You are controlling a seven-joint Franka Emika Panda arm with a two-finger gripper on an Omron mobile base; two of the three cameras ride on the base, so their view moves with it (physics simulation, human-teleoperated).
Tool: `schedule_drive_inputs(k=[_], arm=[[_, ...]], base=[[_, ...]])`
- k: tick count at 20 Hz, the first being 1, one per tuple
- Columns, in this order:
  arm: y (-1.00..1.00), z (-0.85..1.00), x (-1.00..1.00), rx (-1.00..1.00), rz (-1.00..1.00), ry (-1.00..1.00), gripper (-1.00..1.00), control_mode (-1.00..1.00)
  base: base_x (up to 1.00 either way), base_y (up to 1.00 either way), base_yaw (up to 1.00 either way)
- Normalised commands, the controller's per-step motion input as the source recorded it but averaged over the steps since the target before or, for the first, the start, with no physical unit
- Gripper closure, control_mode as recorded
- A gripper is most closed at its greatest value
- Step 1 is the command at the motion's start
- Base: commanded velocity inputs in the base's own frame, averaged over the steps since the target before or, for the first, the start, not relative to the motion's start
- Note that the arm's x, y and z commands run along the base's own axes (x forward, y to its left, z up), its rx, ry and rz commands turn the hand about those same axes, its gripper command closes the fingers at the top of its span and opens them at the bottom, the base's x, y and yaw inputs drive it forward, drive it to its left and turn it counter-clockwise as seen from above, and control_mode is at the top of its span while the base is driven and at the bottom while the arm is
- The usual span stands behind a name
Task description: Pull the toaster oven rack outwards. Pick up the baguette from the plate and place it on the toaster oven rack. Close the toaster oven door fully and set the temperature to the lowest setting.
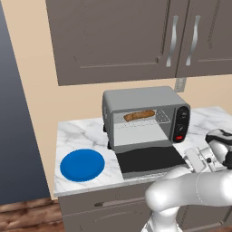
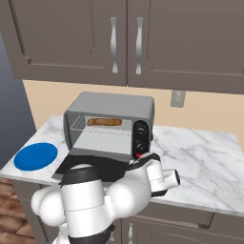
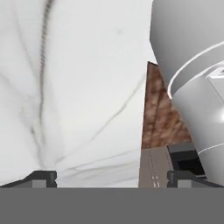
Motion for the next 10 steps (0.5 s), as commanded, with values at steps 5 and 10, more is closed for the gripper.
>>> schedule_drive_inputs(k=[5, 10], arm=[[0.01, -0.18, 0.11, 0.00, 0.00, 0.00, -1.00, -1.00], [0.02, -0.10, 0.07, 0.00, 0.00, 0.00, -1.00, -1.00]], base=[[0.00, 0.00, 0.00], [0.00, 0.00, 0.00]])
